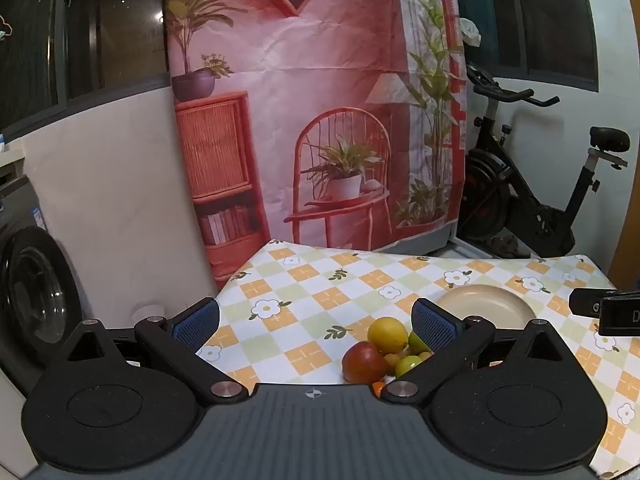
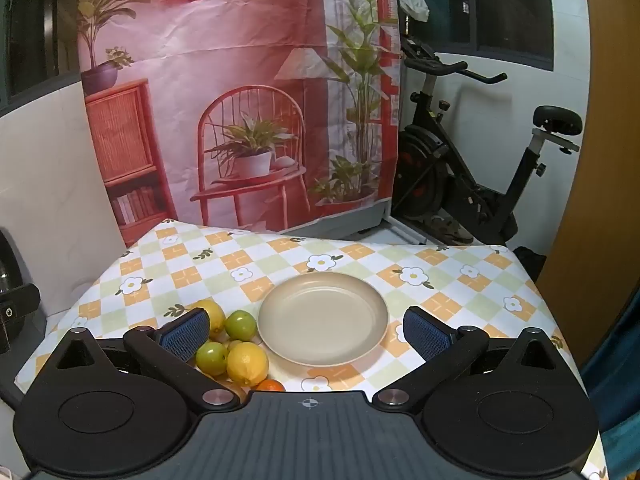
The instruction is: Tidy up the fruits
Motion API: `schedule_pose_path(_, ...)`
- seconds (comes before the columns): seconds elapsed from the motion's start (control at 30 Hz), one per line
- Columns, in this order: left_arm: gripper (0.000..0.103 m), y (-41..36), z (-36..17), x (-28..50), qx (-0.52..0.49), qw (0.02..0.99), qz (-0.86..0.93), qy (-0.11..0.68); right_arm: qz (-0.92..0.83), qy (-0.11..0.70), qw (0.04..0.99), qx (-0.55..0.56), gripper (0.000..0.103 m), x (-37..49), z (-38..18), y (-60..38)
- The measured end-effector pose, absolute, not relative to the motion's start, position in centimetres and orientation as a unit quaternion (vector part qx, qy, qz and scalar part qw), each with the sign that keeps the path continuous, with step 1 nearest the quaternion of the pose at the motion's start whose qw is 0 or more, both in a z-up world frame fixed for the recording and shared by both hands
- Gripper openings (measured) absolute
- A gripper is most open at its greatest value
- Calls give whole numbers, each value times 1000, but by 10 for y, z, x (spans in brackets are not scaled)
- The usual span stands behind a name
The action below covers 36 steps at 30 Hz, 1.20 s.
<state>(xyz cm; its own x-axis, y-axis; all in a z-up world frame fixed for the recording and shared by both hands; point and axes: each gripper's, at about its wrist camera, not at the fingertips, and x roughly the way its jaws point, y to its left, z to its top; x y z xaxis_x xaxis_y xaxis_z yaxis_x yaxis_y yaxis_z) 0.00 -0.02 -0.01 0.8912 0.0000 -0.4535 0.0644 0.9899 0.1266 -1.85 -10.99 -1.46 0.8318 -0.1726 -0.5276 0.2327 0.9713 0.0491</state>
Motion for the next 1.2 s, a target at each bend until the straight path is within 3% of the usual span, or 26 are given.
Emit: schedule_pose_path(1.2, 103, -1, 1, -9, 72, 974, -6, 216, -105, 267, 956, 58, 103, -23, -14, -110)
